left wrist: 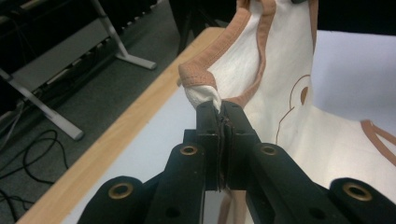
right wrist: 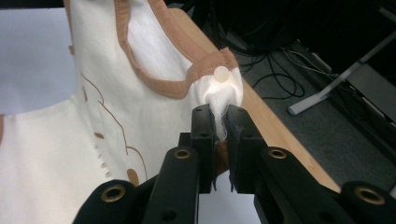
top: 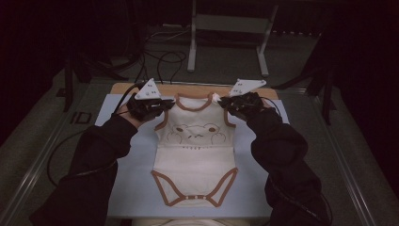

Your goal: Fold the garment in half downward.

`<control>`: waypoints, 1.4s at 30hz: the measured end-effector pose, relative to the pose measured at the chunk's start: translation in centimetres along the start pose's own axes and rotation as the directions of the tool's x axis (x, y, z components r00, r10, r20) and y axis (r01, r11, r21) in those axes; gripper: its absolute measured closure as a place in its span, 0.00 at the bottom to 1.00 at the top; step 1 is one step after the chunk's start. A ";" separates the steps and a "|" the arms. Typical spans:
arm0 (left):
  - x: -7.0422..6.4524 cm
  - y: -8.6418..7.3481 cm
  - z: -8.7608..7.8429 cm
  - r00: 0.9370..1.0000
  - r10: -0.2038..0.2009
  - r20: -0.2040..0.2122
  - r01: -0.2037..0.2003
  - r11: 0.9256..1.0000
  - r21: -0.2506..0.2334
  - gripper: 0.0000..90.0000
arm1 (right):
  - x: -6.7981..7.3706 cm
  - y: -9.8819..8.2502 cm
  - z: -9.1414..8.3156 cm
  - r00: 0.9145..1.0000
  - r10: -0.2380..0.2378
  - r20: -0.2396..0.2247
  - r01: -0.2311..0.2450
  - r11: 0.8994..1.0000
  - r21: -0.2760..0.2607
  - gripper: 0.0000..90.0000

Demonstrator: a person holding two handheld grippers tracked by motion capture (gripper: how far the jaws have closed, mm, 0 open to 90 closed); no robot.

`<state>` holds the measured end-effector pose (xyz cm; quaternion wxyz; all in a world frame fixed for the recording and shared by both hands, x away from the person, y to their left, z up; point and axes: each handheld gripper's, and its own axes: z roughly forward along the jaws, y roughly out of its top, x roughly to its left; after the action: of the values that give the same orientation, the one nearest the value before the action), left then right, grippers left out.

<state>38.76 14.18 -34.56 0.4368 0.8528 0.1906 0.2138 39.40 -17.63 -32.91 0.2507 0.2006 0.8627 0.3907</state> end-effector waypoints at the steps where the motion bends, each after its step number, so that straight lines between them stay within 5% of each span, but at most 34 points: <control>1: -0.2 -0.3 0.0 1.000 -0.004 0.003 0.004 1.000 -0.001 0.97 | 0.2 -0.2 0.0 1.000 -0.004 -0.007 0.004 1.000 0.002 0.92; 25: -6.1 -4.6 -0.2 0.994 0.034 0.104 -0.037 0.999 0.026 0.97 | 5.2 -6.6 -1.0 0.993 0.031 -0.115 -0.029 0.999 0.013 0.92; 42: -9.5 -7.6 -1.0 0.984 0.025 0.178 -0.033 0.999 0.039 0.97 | 8.6 -9.8 -2.0 0.977 0.055 -0.207 -0.049 0.998 0.035 0.92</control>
<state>29.19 14.13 -42.15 0.4308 0.8801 0.1428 0.1393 29.92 -20.13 -41.78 0.1459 0.1849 0.8843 0.4031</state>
